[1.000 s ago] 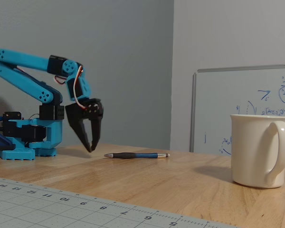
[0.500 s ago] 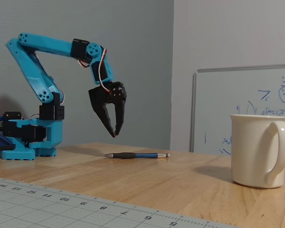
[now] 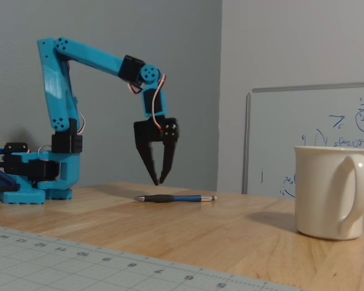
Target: Touch the pen.
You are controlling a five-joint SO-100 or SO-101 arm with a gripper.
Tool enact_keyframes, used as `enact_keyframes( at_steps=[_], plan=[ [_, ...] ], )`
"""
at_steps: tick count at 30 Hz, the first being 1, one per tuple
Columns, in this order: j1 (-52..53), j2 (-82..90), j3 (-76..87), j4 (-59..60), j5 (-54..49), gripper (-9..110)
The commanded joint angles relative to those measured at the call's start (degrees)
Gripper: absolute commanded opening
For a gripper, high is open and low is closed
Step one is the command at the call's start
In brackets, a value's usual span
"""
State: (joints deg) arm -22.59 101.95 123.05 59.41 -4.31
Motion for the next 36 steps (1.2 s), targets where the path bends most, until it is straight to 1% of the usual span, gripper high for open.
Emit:
enact_keyframes(
  at_steps=[1,8,16,28,36],
  plan=[
    [-1.14,0.09,-4.83,-1.05,-0.53,1],
    [-1.49,-0.53,-3.87,-1.05,-0.53,1],
    [-1.58,-5.54,-4.92,-1.05,-0.62,1],
    [-2.02,-6.42,-4.66,-1.05,-0.62,1],
    [-3.6,-4.22,-10.9,-1.05,0.26,1]
  ],
)
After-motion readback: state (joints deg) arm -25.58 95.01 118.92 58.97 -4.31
